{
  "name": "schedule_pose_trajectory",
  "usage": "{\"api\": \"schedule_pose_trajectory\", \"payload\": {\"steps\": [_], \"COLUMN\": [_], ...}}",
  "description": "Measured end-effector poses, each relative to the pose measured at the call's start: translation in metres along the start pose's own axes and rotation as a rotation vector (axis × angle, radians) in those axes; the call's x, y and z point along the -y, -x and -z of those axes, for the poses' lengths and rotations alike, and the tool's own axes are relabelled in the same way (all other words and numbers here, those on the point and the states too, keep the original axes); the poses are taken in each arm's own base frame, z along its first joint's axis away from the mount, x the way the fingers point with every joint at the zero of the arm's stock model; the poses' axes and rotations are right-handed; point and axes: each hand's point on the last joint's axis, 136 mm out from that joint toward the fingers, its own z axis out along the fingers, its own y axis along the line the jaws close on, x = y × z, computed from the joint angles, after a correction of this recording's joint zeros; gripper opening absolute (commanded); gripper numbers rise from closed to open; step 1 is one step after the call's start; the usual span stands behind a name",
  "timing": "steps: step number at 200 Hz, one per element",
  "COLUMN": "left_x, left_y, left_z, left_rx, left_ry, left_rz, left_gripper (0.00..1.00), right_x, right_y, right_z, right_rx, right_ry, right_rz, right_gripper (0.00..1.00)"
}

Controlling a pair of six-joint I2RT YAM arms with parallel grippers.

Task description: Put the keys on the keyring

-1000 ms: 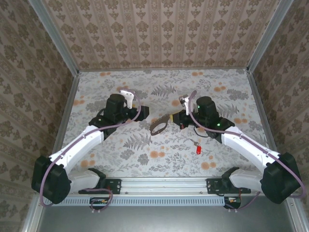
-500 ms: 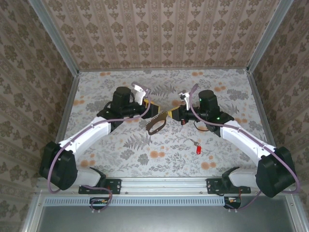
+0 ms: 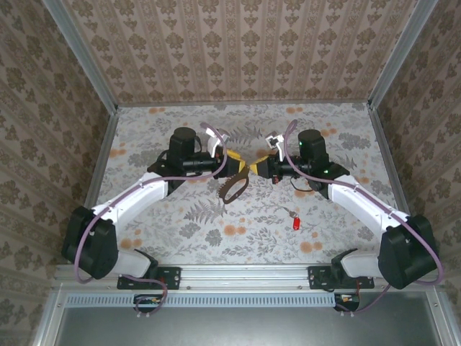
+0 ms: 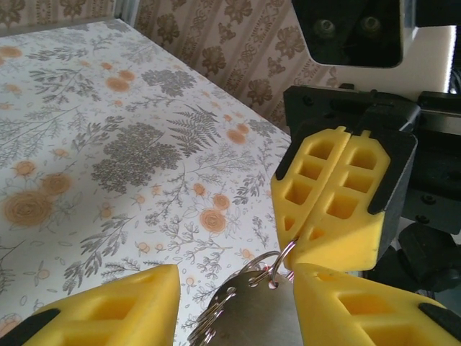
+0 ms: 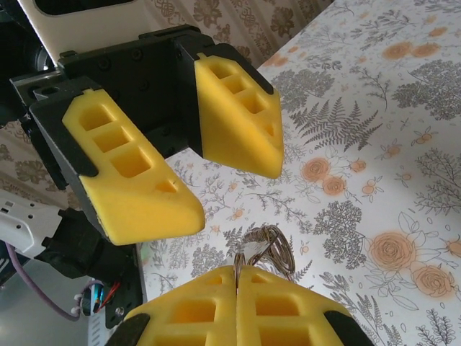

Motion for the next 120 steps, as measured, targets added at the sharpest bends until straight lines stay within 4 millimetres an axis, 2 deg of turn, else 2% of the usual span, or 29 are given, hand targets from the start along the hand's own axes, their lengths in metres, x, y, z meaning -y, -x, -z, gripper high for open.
{"api": "schedule_pose_trajectory", "payload": {"steps": [120], "left_x": [0.02], "left_y": [-0.009], "left_z": [-0.011], "left_rx": [-0.032], "left_ry": [-0.13], "left_rz": [-0.007], "left_gripper": [0.42], "right_x": [0.0], "right_y": [0.001], "right_z": [0.0], "right_rx": [0.002], "right_ry": [0.0], "right_rz": [-0.005], "right_gripper": [0.0]}}
